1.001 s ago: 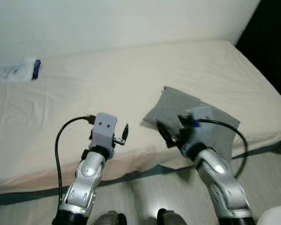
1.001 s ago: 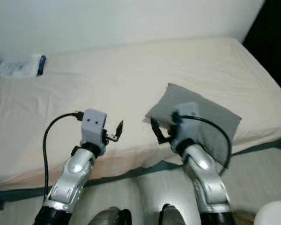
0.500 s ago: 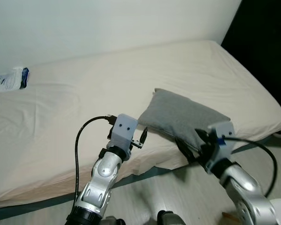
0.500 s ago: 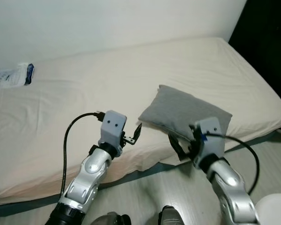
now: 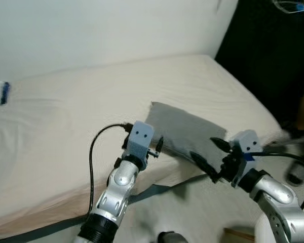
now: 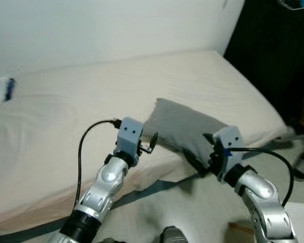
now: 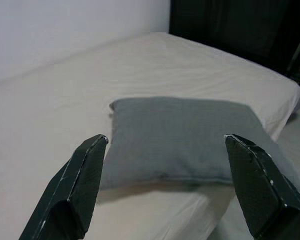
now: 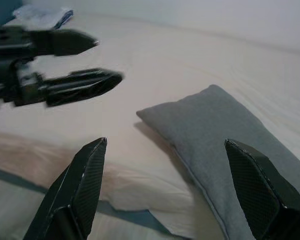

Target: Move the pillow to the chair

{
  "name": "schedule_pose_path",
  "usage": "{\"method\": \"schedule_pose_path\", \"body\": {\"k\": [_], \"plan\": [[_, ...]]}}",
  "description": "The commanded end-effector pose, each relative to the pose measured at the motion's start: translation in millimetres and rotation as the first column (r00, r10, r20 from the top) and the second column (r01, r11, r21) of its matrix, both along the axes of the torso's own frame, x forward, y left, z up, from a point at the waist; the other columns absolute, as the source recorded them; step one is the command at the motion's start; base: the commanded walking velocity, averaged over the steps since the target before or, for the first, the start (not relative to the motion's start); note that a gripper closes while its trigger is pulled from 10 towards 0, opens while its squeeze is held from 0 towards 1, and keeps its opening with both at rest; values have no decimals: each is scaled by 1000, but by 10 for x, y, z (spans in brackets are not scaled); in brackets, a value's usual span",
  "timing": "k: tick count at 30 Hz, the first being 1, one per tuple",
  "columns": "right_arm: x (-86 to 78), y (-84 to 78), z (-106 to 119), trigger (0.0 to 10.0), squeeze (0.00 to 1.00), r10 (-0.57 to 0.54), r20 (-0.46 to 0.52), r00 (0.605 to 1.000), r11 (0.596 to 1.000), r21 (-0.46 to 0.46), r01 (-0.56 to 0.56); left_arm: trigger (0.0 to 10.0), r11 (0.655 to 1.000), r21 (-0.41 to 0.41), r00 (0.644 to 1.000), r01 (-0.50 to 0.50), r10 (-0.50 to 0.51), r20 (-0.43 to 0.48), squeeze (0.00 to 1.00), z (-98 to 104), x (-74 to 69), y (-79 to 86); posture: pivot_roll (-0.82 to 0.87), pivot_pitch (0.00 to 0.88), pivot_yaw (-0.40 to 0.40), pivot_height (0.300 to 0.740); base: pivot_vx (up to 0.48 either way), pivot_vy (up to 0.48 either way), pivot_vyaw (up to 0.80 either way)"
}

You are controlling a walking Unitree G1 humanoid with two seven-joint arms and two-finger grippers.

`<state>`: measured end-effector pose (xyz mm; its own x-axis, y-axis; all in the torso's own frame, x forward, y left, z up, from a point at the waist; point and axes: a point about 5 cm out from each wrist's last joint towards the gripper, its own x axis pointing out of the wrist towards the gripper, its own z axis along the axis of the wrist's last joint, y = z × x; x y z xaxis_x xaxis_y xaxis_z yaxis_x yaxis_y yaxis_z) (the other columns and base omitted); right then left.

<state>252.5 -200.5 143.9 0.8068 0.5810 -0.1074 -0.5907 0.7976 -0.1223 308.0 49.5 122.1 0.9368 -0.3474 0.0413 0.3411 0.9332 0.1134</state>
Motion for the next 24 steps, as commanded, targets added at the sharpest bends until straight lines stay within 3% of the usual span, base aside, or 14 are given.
{"method": "schedule_pose_path", "body": {"k": [1, 7, 18, 24], "plan": [[-3, 28, 7, 10000, 0, 27, 2, 1000, 1000, 3, -27, 10000, 1000, 10, 1000, -12, 12, 2, 0, -16, -2, 27, -259, 118, -73, 740, 0, 0, 0], [140, 67, 38, 10000, 0, 28, 33, 999, 999, 21, -29, 10000, 997, 19, 998, -69, 69, 0, 0, -31, 33, 141, -228, 116, -75, 740, 0, 0, 0], [228, 55, 142, 10000, 0, 45, 61, 997, 999, 13, -46, 10000, 997, -16, 997, -75, 75, 2, 0, -9, 73, 43, -237, 115, -84, 740, 0, 0, 0], [379, 147, 157, 10000, 0, -19, 64, 998, 998, 56, 16, 10000, 990, -43, 991, -135, 134, -16, 0, -9, 107, 187, -175, 113, -60, 740, 0, 0, 0]]}}
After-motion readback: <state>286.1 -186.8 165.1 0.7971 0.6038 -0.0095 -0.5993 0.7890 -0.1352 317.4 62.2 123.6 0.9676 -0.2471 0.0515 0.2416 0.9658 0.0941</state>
